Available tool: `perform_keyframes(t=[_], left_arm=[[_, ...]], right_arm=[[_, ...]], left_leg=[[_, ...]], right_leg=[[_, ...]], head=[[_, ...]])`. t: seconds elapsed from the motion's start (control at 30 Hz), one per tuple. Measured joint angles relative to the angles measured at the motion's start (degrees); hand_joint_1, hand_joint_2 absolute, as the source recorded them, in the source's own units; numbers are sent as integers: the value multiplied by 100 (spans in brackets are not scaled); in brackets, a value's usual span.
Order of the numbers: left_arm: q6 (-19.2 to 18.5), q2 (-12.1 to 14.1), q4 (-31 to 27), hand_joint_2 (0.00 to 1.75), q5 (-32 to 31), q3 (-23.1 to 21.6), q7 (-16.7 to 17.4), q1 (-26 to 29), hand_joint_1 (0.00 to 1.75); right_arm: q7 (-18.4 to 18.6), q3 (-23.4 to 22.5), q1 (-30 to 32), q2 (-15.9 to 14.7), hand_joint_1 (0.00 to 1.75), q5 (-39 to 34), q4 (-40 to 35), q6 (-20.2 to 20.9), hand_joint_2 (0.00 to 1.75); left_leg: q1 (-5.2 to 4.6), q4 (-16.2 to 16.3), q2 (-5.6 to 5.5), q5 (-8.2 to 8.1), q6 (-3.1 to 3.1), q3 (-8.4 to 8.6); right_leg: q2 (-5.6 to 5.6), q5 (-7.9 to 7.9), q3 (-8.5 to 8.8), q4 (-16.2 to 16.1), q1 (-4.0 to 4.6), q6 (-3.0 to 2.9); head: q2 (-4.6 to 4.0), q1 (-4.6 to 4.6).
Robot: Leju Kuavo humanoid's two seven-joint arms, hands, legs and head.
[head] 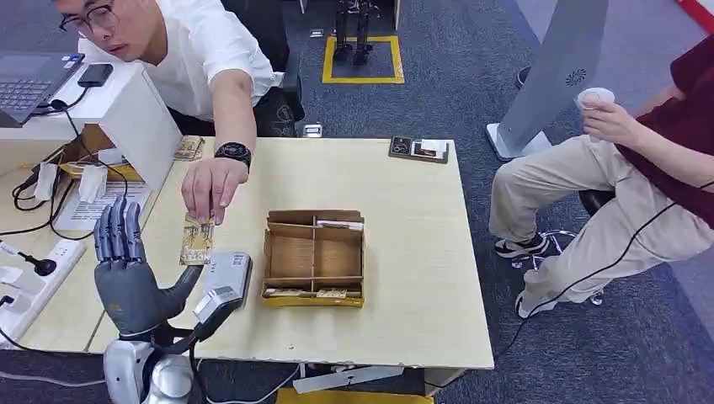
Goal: Pass the card to the sensor for recognition and then transmit it.
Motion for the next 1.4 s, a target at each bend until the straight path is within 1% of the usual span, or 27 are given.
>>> perform_keyframes(t=[0.03, 0.13, 0.43, 0.57, 0.97, 1.4], left_arm=[[0, 0, 22, 175, -2, 2, 2, -12, 175], [-2, -2, 79, 175, 28, 0, 0, -39, 175], [-2, -2, 173, 175, 289, -4, -199, -120, 175], [-2, -2, 175, 175, 289, -4, -297, -125, 175], [-2, -2, 175, 175, 175, -7, -358, -126, 175], [0, 0, 175, 175, 228, -7, -300, -125, 175]], right_arm=[[0, 2, -3, 0, 0, 0, 0, 0, 175], [0, 2, -14, 0, 0, 0, 0, 0, 175], [-2, 7, -19, 0, 0, -7, 13, -4, 175], [-2, 9, -20, -2, 0, -7, 20, -2, 175], [-2, 11, -21, -2, 0, -7, 28, 31, 175], [-2, 11, -18, -2, 0, -88, 31, 46, 175]], left_leg=[[0, 0, 0, 0, 0, 0], [0, 0, 1, 0, 0, 0], [0, 0, 6, 0, 0, 0], [0, 0, 5, 0, 0, -1], [0, 0, 6, 0, 0, 0], [0, 0, 6, 0, 0, 0]], right_leg=[[0, 0, 0, 0, 0, 0], [1, 0, -2, 0, 0, 0], [8, 0, -4, 0, 0, -1], [8, 0, -4, 0, 0, -1], [8, 1, -3, 0, 0, -1], [8, 1, -1, 0, 0, -1]], head=[[0, 0], [0, 0], [0, 0], [0, 0], [0, 0], [2, 0]])
